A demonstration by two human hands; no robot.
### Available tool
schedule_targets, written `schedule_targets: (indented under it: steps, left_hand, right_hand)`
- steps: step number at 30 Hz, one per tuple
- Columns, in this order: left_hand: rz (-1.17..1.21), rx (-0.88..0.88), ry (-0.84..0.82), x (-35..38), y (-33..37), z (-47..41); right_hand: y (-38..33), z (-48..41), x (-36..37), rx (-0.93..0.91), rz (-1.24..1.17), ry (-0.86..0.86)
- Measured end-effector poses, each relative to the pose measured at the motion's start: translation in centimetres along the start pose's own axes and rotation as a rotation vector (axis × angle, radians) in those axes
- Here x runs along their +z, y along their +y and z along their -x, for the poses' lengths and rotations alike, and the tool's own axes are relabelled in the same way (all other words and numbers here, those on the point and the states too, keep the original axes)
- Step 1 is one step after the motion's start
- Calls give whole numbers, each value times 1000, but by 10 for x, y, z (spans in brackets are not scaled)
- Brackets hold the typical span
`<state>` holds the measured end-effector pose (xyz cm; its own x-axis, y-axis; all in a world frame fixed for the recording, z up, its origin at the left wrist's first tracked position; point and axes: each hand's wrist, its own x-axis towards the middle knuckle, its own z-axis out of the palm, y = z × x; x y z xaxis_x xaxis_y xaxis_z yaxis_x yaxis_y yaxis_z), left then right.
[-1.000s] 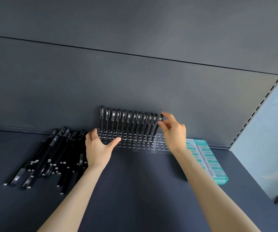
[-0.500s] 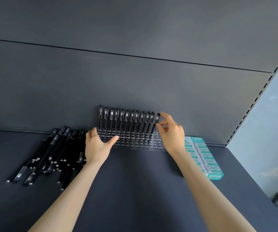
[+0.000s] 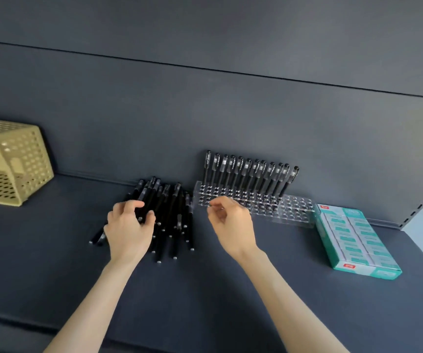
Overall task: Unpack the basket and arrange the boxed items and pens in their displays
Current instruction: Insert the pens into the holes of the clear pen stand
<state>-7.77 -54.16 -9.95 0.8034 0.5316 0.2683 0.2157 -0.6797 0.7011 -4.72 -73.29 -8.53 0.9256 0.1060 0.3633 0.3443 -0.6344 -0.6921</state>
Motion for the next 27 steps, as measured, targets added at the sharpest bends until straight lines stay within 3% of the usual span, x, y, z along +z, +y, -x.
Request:
schedule_targets:
  steps: [5,9,13,22,27]
  left_hand:
    - [-128,-43,-148,-18,-39,-33]
    - [-192,66,-274,-21,-60,-62]
    - [-108,147,-412,-21,-67,-83]
    - [27,74,-651,-23,-76,-132]
    - [54,122,-590,-21,-83,-129]
  right_hand:
    - [-34,-7,65,69,72,-98]
    - [-54,-17,104,183,265,-21]
    - [-62,-25,125,277,421,51]
    - [-69,-36,142,419,471,141]
    - [-66,-36,142,431,370,192]
